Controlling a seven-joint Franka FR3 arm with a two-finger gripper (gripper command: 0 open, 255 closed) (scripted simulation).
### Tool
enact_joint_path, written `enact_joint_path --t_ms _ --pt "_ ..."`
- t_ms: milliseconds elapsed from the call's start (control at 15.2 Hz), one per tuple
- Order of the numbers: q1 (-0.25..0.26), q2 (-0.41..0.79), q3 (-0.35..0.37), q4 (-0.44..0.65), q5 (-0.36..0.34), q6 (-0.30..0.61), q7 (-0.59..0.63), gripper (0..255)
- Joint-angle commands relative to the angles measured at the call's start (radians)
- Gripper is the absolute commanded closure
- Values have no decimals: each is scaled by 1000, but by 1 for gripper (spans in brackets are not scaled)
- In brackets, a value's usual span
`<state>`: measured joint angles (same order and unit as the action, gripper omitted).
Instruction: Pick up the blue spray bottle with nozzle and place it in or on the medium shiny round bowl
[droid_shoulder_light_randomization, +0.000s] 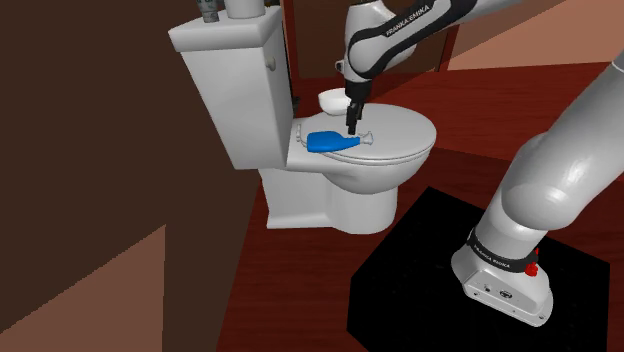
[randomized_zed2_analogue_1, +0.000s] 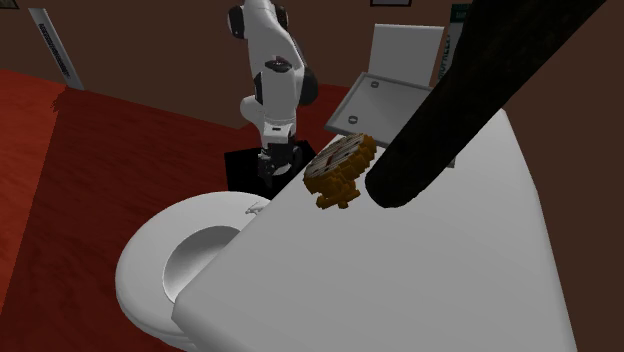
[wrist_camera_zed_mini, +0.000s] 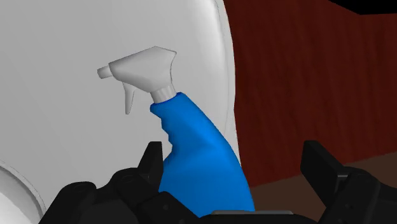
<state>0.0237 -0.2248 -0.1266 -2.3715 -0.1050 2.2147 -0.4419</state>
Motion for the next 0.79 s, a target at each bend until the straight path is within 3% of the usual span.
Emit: enact_joint_path --t_ms 0,198,726 --pt "4 76 -11 26 4 47 -50 0" --pt "6 195 -22 78 18 109 -123 0" --pt "1 275 -24 53 26 213 -134 0"
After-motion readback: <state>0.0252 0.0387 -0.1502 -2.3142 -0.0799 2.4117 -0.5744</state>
